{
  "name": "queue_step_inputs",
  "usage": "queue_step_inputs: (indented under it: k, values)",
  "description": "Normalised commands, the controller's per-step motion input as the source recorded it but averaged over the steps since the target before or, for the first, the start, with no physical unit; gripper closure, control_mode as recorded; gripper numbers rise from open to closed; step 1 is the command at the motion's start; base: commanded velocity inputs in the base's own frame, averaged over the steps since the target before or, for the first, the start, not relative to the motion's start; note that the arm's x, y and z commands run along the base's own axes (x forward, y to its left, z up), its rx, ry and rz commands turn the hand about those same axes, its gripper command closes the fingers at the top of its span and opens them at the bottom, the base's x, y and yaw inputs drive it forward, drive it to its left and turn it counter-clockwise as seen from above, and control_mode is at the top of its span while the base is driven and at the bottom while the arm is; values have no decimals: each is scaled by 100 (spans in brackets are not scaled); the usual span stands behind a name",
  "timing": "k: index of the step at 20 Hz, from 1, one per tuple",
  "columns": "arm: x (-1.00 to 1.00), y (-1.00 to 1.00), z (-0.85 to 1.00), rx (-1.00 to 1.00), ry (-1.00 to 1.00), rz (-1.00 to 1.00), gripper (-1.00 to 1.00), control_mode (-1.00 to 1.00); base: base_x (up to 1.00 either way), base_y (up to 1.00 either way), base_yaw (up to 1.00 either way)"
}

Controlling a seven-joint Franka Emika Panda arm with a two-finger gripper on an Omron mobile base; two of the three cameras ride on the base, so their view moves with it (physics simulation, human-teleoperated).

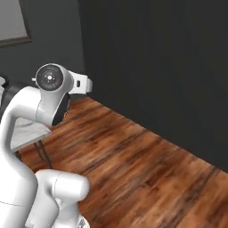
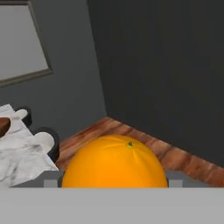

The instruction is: Retrieve the orange and pear from the fridge and place them into the bowl on the dining table.

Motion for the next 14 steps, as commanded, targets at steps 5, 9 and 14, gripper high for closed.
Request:
queue_step_inputs:
  k: [5, 9, 14]
  values:
    - [0, 0, 0, 0, 0, 0, 100, 100, 100, -42, 60]
    - [0, 0, 0, 0, 0, 0, 100, 100, 100, -46, 61]
    - [0, 0, 0, 0, 0, 0, 100, 100, 100, -41, 62]
